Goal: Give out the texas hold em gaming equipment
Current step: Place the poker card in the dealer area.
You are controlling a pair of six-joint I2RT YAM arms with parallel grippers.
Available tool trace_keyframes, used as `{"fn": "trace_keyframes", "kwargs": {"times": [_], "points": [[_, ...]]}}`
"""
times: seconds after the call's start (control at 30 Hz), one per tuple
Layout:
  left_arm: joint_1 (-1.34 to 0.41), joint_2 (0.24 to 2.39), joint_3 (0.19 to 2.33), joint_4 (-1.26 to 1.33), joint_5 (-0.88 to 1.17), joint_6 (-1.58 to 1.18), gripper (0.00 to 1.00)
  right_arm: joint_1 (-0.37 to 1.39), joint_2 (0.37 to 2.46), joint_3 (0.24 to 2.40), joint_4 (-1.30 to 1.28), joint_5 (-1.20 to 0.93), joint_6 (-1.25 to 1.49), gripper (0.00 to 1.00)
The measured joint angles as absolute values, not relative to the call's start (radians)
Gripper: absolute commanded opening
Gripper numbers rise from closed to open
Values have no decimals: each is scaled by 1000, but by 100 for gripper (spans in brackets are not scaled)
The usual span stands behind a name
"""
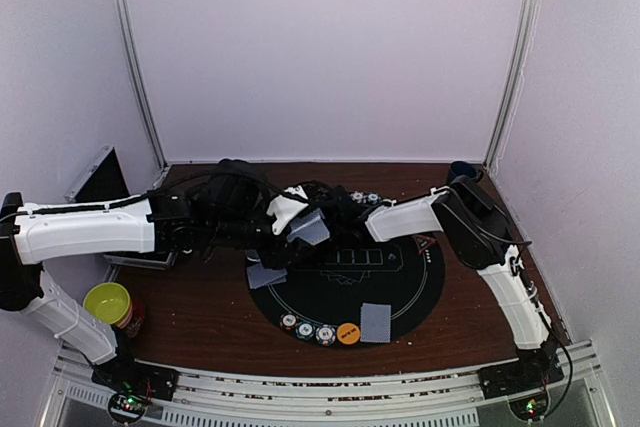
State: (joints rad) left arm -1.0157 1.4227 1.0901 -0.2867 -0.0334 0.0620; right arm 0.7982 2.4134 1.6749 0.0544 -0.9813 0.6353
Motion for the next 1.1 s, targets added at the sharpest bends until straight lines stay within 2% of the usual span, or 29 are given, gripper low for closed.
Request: {"fn": "trace_keyframes", "kwargs": {"times": [0.23, 1.1], "points": [[-1016, 1423, 1090, -287, -33, 62, 60, 798, 2413, 1675, -4, -944, 582, 27], [-1016, 1423, 1090, -287, -33, 62, 60, 823, 2408, 1739, -136, -859, 449, 33]]}}
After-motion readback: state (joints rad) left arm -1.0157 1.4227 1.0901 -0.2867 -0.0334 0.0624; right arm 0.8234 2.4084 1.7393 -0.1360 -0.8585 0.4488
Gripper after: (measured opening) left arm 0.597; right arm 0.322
